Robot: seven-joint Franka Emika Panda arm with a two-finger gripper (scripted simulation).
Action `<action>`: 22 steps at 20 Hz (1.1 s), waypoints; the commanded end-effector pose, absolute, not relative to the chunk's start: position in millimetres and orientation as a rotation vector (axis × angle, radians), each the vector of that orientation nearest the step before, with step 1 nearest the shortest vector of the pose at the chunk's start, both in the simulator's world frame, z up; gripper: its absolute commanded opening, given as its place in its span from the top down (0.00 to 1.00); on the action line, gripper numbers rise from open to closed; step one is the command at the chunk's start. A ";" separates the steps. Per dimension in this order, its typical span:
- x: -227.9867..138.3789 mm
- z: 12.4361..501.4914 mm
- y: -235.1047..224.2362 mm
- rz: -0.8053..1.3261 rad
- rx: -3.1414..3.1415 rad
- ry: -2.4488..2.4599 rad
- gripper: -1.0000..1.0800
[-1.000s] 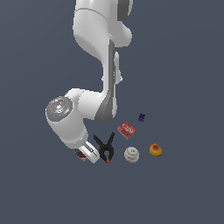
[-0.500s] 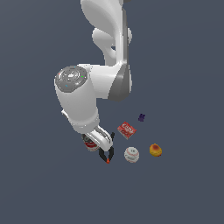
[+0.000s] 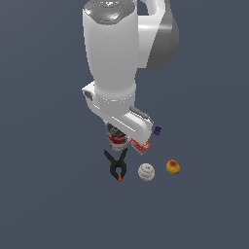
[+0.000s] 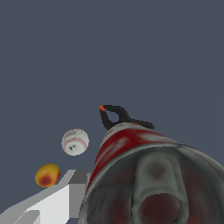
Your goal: Pick up a designated object from a clutter of objects.
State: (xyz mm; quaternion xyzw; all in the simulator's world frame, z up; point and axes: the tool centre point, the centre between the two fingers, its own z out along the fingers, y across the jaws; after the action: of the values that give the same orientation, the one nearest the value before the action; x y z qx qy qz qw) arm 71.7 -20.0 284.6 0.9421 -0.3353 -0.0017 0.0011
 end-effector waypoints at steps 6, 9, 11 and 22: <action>55.7 365.7 28.2 0.001 2.957 -1.054 1.00; 50.4 394.8 46.3 0.001 2.957 -1.054 1.00; 47.5 411.9 56.8 0.001 2.958 -1.054 1.00; 40.7 463.1 89.3 0.000 2.959 -1.053 1.00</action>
State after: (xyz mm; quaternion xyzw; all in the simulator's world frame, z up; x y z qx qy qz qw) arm 41.1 87.0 457.2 0.9422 -0.3350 -0.0012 0.0010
